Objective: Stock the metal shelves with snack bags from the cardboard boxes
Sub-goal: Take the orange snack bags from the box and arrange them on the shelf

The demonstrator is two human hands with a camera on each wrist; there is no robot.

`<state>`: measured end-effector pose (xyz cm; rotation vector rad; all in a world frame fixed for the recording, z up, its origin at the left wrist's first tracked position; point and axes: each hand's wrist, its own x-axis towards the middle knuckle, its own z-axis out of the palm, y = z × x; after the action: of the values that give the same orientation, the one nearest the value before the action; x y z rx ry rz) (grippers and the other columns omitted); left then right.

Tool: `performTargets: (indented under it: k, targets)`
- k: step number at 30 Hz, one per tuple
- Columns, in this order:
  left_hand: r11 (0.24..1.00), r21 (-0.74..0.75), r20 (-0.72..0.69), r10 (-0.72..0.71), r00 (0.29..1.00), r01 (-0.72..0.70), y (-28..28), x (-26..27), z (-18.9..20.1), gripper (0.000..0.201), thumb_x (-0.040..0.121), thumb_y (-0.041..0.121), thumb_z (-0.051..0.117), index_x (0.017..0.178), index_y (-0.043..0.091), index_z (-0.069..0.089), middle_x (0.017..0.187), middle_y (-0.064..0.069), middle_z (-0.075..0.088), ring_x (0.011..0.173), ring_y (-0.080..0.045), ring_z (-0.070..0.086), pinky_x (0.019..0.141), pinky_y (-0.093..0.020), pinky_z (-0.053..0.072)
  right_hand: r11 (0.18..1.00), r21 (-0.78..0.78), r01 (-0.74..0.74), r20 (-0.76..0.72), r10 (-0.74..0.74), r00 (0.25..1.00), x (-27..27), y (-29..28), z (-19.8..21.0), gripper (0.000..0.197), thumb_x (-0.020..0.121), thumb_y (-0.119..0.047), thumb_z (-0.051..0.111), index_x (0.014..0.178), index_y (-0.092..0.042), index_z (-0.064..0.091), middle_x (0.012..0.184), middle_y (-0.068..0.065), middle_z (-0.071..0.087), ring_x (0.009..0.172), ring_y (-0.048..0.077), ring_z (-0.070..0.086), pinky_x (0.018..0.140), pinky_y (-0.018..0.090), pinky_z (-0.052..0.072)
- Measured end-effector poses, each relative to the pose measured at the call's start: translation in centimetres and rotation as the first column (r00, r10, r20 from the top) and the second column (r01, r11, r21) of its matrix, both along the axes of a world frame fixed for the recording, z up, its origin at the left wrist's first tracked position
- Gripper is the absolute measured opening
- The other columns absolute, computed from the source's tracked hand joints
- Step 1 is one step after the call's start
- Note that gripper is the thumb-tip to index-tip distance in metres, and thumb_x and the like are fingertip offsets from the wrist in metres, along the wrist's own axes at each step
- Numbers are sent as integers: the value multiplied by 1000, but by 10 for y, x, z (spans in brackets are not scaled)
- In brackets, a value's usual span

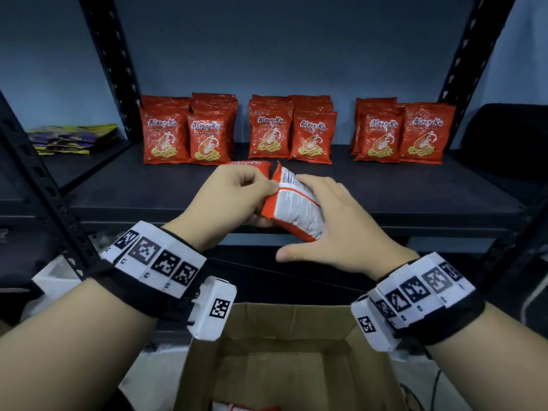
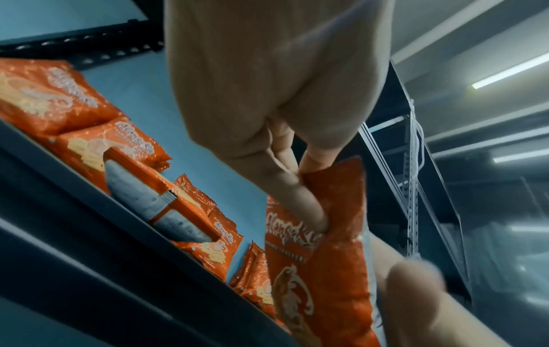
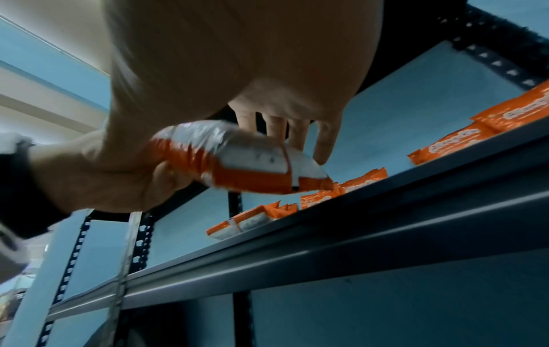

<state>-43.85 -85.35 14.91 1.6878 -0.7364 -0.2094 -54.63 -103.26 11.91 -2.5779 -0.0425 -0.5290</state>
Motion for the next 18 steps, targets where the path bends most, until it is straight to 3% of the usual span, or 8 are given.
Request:
performTargets:
  k: [2,5,7,9,11,13,15,18]
  targets:
    - [997,-42,-77,-64,995,61,1,-2,3,31,100,15,63,70,5,60,58,-4,62,55,-15,65,51,-25,56,997,77,-14,7,13,1000,3,9,-5,100,63,-63,86,146,-42,35,133,-19,50,122,6,51,103,38,47]
    - [998,2,130,-64,989,64,8,8,1,15,97,27,68,87,15,67,80,0,68,74,-12,66,62,-28,55,940,336,-56,-62,81,995,3,14,-4,70,74,-34,88,132,-41,49,115,-12,66,101,8,67,89,40,58]
    - [991,109,290,-107,951,78,16,18,-3,12,93,29,72,103,24,68,101,6,68,91,-9,66,79,-27,55,873,475,-112,-141,201,969,2,13,-3,56,78,-22,87,126,-32,58,112,-3,72,100,16,72,92,45,59]
    - [968,216,327,-192,925,125,21,22,-6,9,95,28,72,102,23,71,104,5,69,97,-10,67,88,-30,56,800,582,-143,-193,307,932,2,13,-4,45,82,-11,84,121,-21,64,112,4,76,103,23,74,96,47,58]
    - [960,221,280,-230,932,171,24,23,-7,15,93,31,70,90,16,70,89,3,71,81,-11,67,77,-33,57,754,646,-117,-227,336,914,1,13,-6,40,84,-7,82,120,-16,67,112,7,77,104,26,74,99,49,57]
    - [967,183,258,-223,940,179,23,25,-8,19,93,29,72,83,14,67,76,2,68,70,-9,63,66,-28,52,722,684,-102,-221,339,914,1,14,-7,43,84,-15,83,123,-17,66,115,5,76,107,25,74,100,48,56]
    - [974,166,282,-198,939,155,21,25,-9,19,93,28,74,80,17,67,70,2,66,66,-10,61,63,-28,51,709,699,-100,-187,315,931,2,16,-7,47,83,-25,82,126,-21,64,118,2,76,109,21,73,100,45,56]
    - [988,138,317,-114,942,74,17,26,-10,19,92,28,76,79,16,71,68,-1,69,64,-12,63,62,-35,53,723,686,-85,-133,240,962,4,17,-8,42,87,-24,80,125,-20,64,115,-1,77,105,18,74,97,42,58]
